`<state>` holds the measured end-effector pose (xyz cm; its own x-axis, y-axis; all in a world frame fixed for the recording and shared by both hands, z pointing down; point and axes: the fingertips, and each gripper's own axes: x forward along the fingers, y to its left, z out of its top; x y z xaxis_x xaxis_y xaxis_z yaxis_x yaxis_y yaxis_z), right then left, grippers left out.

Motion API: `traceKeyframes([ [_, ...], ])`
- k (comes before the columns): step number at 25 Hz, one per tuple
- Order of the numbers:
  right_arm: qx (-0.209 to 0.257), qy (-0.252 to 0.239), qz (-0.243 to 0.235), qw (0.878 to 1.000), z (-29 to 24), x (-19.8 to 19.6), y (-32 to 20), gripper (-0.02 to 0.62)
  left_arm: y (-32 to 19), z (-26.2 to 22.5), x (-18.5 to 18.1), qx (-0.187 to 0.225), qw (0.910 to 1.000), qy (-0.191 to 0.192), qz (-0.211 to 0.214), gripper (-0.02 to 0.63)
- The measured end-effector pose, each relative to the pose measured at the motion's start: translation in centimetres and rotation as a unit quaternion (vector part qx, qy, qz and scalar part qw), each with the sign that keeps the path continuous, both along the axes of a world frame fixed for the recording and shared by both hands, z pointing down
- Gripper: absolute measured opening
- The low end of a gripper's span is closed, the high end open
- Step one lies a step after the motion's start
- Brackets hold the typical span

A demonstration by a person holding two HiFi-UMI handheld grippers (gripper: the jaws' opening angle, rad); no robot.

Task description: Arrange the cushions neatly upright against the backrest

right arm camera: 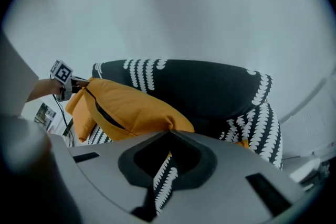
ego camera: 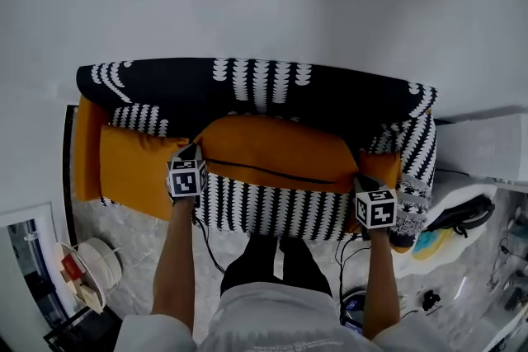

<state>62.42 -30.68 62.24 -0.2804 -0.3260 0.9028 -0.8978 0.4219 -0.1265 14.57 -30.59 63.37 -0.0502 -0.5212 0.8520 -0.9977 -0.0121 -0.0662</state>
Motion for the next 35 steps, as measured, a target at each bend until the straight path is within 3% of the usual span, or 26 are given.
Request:
traceKeyframes([
  [12, 0.042, 0.019, 0.072, 0.996, -1.4, -0.6, -8.5, 0.009, -8.1, 0.2, -1.0, 0.008, 0.9997, 0.024, 0.006, 0.025],
  [20, 0.055, 0.03, 0.106, 0.992, -0.5, -0.8, -13.4, 0.009, -12.5, 1.2, -1.1, 0.017, 0.9985, 0.026, 0.044, 0.026],
  [35, 0.05, 0.042, 0.079, 0.995, 1.6, -2.0, -19.3, 0.009, -15.6, 2.2, -1.4, 0.027, 0.9974, 0.032, 0.059, 0.025],
])
